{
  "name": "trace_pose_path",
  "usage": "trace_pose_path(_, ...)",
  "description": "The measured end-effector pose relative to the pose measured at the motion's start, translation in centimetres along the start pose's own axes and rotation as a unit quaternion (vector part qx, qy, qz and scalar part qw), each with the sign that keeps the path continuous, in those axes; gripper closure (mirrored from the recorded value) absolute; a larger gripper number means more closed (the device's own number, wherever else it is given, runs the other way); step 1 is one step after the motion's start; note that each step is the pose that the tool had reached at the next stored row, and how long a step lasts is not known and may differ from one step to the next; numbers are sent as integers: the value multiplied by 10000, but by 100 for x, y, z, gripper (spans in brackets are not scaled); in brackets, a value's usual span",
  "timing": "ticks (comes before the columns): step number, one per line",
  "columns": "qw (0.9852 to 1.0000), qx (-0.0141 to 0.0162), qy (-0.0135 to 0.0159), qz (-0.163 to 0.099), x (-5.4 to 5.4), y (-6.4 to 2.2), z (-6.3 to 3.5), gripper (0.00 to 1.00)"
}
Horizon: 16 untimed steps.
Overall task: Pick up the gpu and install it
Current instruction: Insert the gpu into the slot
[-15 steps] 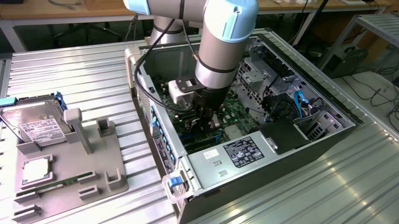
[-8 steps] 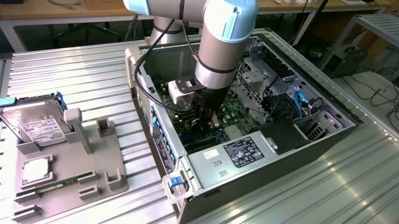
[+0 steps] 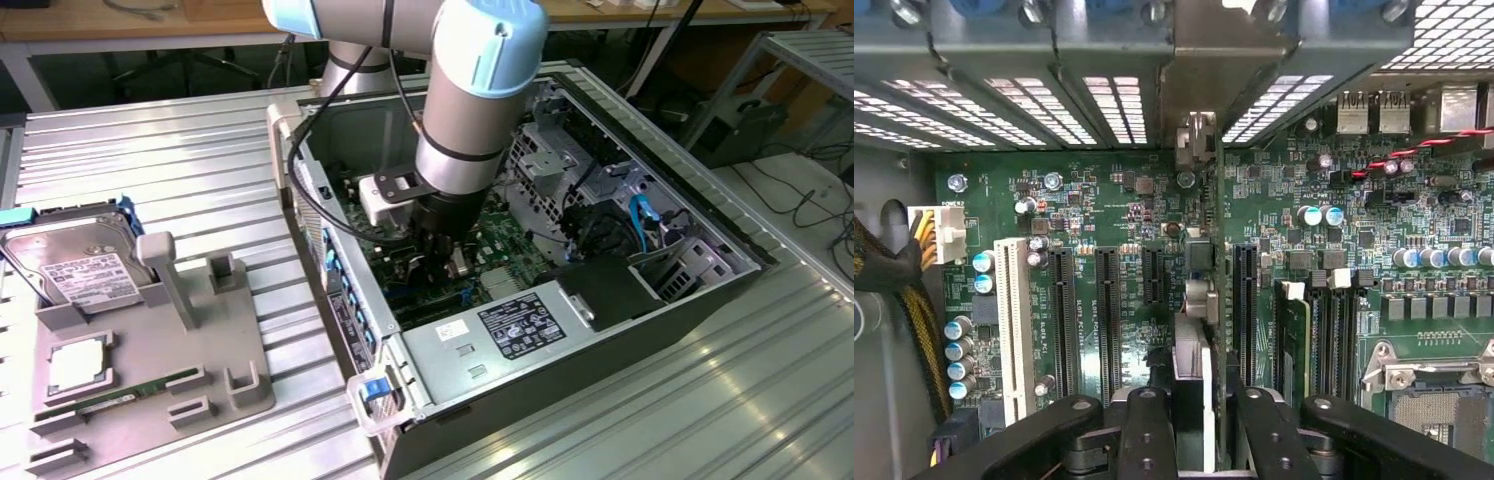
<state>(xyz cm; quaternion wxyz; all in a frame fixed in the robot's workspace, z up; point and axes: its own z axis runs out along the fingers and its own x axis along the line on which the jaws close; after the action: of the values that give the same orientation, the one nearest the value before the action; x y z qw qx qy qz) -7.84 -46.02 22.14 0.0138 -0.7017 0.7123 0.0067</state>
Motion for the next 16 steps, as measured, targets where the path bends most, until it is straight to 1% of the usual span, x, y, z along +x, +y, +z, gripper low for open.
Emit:
trace_pose_path(2, 10000, 0, 0, 0, 0, 0, 0, 72)
trace_pose_path(3, 10000, 7, -15, 0, -5, -2, 9, 71)
trace_pose_path(4, 10000, 2, -3, 1, -14, 0, -9, 71)
trace_pose_path(5, 10000, -1, 4, 0, -16, 0, -27, 65)
trace_pose_path(6, 10000, 2, -1, 0, -18, 0, -44, 65)
trace_pose_path(8, 10000, 4, 1, 0, -25, -2, -183, 65)
trace_pose_path(16, 10000, 4, 2, 0, -38, -5, -549, 65)
